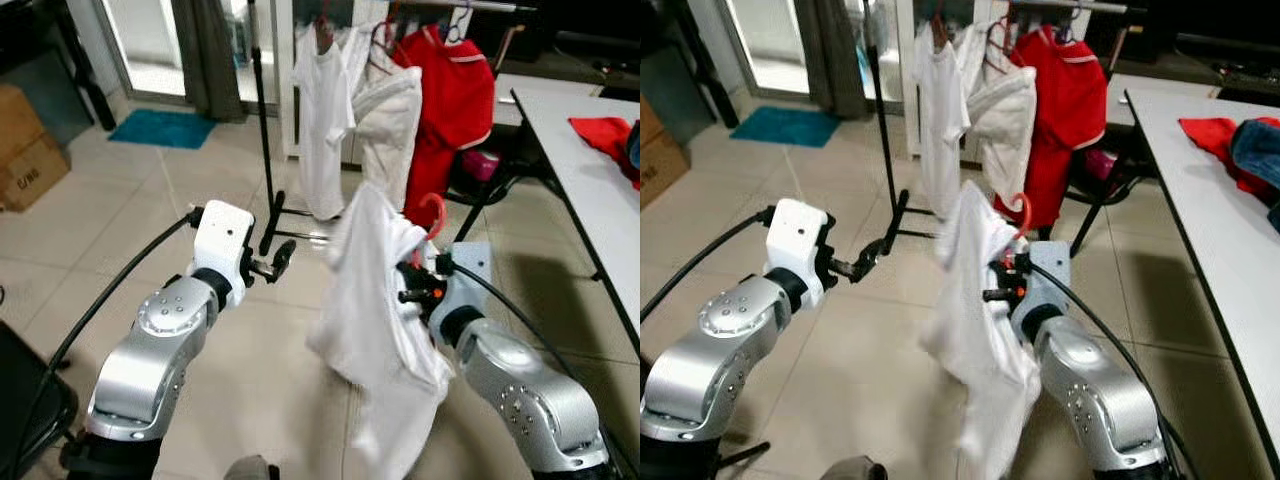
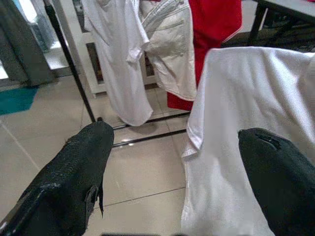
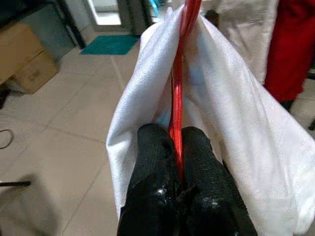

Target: Hang hanger

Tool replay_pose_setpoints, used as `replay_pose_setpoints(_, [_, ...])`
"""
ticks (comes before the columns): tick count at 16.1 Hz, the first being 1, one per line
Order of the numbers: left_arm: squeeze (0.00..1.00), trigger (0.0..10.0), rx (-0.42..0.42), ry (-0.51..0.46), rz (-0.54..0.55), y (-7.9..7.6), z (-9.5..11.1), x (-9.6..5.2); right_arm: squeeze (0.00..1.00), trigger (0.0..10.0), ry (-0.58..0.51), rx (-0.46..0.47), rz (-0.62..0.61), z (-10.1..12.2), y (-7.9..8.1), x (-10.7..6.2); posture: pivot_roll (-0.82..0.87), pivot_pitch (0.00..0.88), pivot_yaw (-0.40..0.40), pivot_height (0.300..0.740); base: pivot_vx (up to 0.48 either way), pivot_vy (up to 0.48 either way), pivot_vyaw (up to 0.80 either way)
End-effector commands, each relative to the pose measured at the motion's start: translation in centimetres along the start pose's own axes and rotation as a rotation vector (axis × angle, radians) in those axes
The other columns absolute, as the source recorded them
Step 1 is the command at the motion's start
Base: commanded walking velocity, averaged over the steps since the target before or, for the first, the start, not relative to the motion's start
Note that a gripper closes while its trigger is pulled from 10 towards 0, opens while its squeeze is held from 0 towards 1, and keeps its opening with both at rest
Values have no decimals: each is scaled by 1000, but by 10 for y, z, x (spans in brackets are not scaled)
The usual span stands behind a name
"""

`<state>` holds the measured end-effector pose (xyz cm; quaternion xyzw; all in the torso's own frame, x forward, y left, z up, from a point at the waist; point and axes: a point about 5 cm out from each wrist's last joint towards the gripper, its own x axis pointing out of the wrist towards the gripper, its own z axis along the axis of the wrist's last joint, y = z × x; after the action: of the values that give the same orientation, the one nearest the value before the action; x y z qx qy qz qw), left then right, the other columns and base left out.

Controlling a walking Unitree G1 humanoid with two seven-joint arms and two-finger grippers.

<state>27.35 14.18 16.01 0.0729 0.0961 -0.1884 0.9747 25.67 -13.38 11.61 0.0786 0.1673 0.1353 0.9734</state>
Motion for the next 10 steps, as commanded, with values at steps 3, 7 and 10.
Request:
replay_pose_setpoints(3, [1000,10000,-58,-39,-185,-13,12,7,0,10000,-80,-18,61,19,7,0,4,51,-7,740,0,0,0])
replay_pose_setpoints(7, [1000,10000,-47,-71,-307,-30,27,24,0,10000,-111,-67,100,29,17,5,-5,46,-1,740,0,0,0])
replay_pose_setpoints(10, [1000,10000,-33,-85,-336,-40,34,34,0,10000,-114,-110,105,32,19,5,-12,45,-4,740,0,0,0])
